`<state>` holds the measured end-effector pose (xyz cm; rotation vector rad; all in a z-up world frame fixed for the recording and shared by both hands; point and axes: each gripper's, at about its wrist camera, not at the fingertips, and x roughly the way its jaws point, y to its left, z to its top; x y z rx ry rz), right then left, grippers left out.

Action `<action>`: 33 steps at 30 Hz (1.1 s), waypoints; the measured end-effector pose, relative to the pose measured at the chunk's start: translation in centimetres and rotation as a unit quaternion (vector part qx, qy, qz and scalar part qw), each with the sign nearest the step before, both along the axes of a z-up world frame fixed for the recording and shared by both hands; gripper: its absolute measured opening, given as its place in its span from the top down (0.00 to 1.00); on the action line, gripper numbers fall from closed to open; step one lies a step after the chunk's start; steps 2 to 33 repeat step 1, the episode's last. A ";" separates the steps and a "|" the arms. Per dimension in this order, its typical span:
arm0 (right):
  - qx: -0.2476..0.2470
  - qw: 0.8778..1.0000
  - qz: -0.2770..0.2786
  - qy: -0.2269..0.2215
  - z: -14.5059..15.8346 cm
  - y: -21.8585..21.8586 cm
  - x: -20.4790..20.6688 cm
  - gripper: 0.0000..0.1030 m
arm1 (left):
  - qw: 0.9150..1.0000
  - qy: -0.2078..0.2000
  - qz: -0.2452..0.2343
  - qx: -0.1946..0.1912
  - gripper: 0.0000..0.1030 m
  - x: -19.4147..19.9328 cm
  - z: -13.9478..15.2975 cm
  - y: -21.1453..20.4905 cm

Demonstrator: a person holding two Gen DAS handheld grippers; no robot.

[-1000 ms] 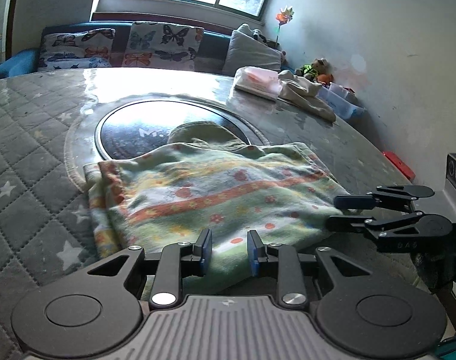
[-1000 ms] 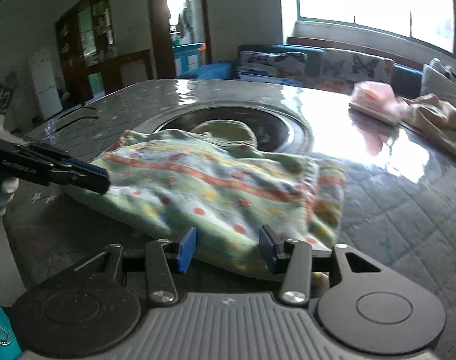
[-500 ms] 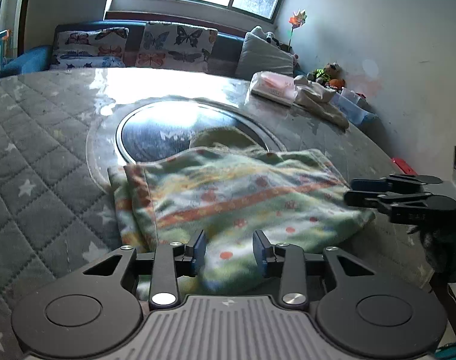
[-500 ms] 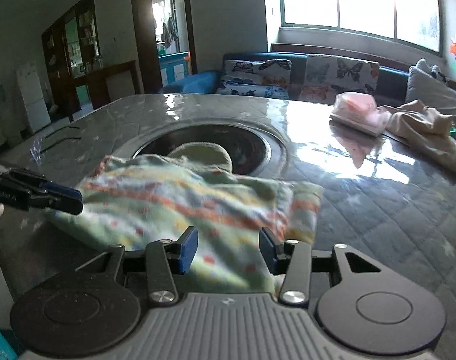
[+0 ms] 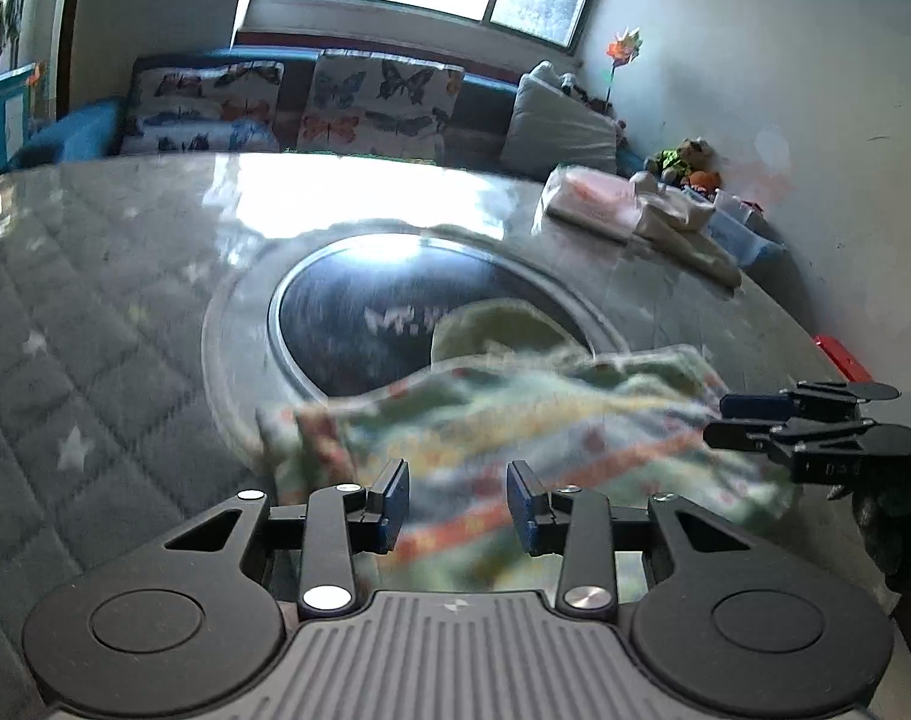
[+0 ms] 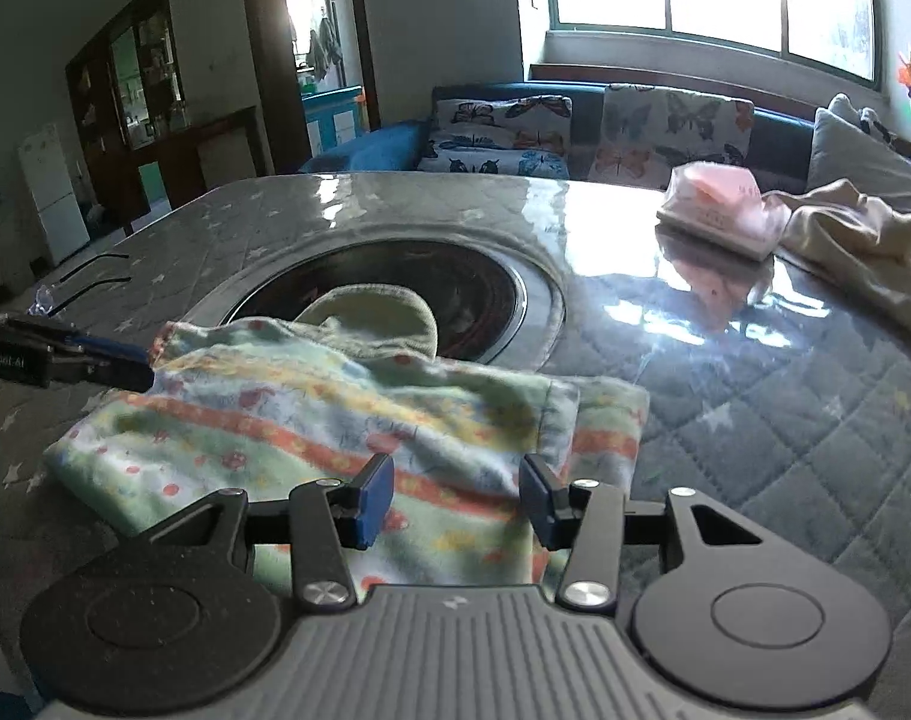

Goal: Fold clothes

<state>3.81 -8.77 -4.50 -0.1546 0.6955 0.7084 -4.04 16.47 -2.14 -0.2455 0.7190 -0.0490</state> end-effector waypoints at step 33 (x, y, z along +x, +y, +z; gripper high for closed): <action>0.001 1.000 0.000 0.000 0.0 0.2 0.3 0.52 | 1.000 -0.002 0.001 0.002 0.62 0.4 0.1 0.1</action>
